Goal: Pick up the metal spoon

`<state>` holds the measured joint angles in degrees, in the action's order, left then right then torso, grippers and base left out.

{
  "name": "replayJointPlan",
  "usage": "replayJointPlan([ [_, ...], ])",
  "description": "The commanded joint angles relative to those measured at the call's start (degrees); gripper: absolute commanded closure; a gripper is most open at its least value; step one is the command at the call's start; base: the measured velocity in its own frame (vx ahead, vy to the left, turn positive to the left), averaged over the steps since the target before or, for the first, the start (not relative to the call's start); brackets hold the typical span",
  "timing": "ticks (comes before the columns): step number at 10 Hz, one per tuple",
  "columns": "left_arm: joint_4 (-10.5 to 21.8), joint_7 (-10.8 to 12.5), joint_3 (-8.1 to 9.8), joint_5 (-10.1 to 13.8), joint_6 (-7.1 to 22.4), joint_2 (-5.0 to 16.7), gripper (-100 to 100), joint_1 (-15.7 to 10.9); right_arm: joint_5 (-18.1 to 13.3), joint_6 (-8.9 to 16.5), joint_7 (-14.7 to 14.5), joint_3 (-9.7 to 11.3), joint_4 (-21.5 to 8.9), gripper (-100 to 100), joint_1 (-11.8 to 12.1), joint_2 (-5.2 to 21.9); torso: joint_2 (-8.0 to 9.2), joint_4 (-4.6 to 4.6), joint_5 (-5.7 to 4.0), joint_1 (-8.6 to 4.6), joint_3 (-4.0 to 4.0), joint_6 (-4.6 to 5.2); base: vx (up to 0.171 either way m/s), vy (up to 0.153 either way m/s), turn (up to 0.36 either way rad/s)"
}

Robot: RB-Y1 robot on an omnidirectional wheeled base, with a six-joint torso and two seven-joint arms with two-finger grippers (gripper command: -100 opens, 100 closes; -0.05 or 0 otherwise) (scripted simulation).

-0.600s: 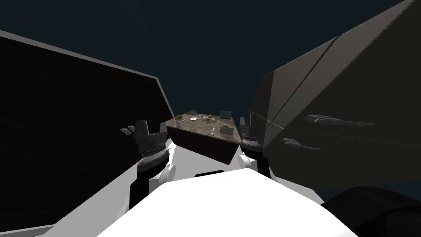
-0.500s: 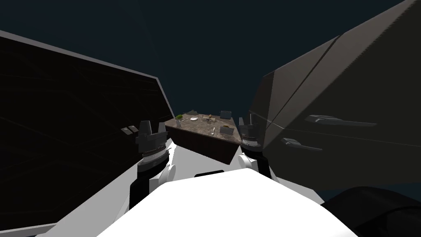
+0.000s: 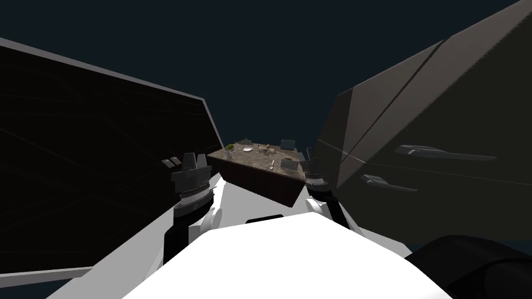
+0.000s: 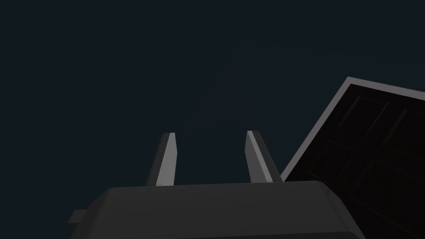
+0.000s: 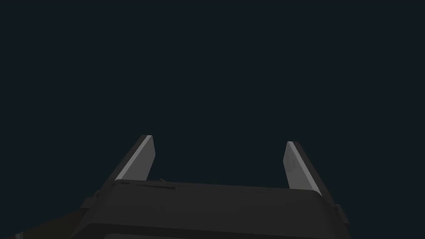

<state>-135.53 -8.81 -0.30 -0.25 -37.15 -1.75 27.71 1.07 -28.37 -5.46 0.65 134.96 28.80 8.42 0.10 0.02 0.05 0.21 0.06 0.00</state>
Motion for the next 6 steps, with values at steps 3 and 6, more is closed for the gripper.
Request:
replayJointPlan([
  [3, 0.0, 0.0, 0.00, 0.0, 0.0, 0.0, 0, 0.0, 0.3, 5.7, 0.0, -2.4, -3.6, -100, 1.8, 6.6, 0.08, 0.02, 0.04, 0.19, 0.04, -0.01, -0.043, 0.113, 0.086],
  [6, 0.0, 0.0, 0.00, 0.0, 0.0, 0.0, 0, 0.0, 0.6, 9.5, 0.0, -4.1, -5.9, -100, 3.3, 10.9, 0.11, 0.03, 0.06, 0.19, 0.07, 0.01, -0.055, 0.115, 0.063],
])
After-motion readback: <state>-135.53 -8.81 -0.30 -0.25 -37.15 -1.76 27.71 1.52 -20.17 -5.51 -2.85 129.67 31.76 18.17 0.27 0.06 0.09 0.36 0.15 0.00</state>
